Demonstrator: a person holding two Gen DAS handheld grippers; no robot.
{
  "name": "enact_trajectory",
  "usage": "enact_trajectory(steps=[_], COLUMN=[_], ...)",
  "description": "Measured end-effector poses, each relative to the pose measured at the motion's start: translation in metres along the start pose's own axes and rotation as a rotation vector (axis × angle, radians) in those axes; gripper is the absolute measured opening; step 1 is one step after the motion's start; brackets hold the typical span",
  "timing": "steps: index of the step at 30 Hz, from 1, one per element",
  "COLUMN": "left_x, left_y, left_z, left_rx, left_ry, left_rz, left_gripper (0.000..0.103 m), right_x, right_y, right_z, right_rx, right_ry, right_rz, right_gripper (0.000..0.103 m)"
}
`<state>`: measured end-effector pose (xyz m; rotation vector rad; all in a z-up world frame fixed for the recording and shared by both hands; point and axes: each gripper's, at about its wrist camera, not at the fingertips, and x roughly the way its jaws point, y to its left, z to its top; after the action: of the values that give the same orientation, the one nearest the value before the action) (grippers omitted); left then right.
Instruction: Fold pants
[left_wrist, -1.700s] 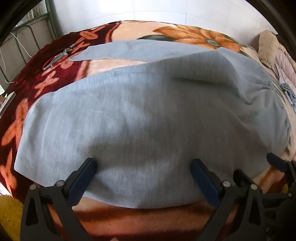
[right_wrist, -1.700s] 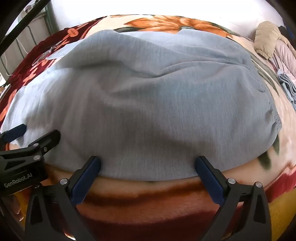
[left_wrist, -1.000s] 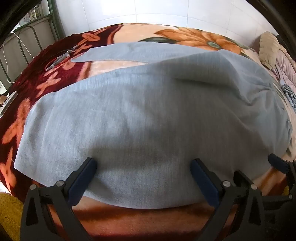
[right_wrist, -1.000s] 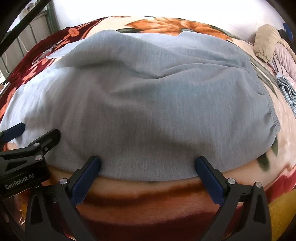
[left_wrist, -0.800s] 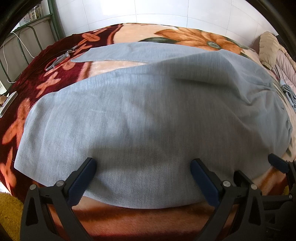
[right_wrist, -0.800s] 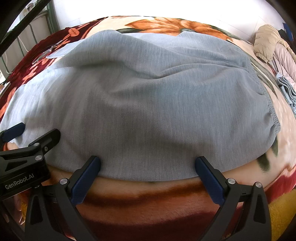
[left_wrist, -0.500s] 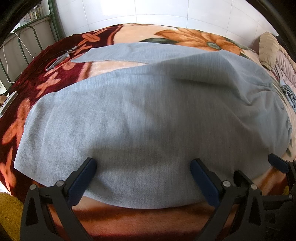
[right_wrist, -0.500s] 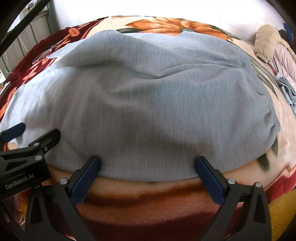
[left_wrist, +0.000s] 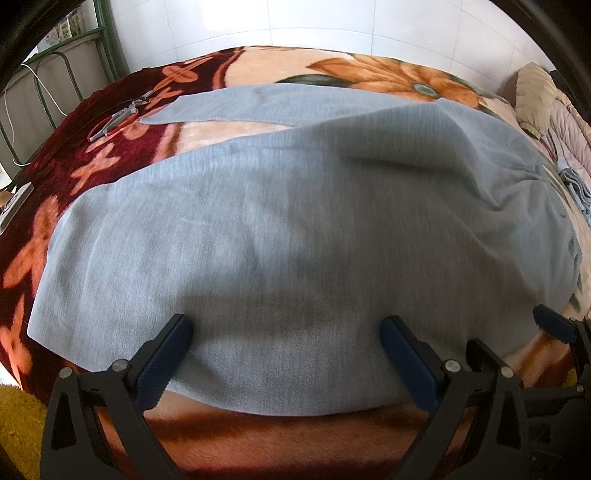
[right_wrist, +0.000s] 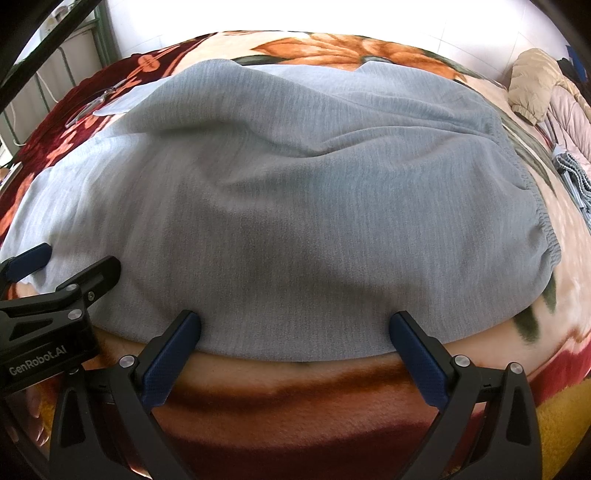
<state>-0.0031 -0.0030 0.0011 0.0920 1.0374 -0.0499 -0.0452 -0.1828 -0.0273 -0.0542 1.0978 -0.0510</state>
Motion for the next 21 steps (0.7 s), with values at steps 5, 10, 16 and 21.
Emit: enact_trajectory(steps=[5, 10, 16, 21], left_x=[-0.001, -0.005, -0.017, -0.035], left_y=[-0.003, 0.004, 0.015, 0.045], left_z=[0.001, 0.005, 0.008, 0.021], left_rx=[0.006, 0.013, 0.039, -0.021], left_ry=[0.000, 0.022, 0.055, 0.052], left_rz=[-0.002, -0.036, -0.036, -0.026], left_gripper=[0.103, 0.103, 0.102, 0.102], right_x=[0.001, -0.002, -0.019, -0.044], right_y=[0.001, -0.005, -0.025, -0.066], right_z=[-0.001, 0.005, 0.015, 0.025], right_rx=[-0.017, -0.023, 0.015, 0.065], right_ry=[-0.008, 0.034, 0.067, 0.023], right_rz=[0.006, 0.052, 0.119, 0.094], right_gripper=[0.103, 0.103, 0.093, 0.093])
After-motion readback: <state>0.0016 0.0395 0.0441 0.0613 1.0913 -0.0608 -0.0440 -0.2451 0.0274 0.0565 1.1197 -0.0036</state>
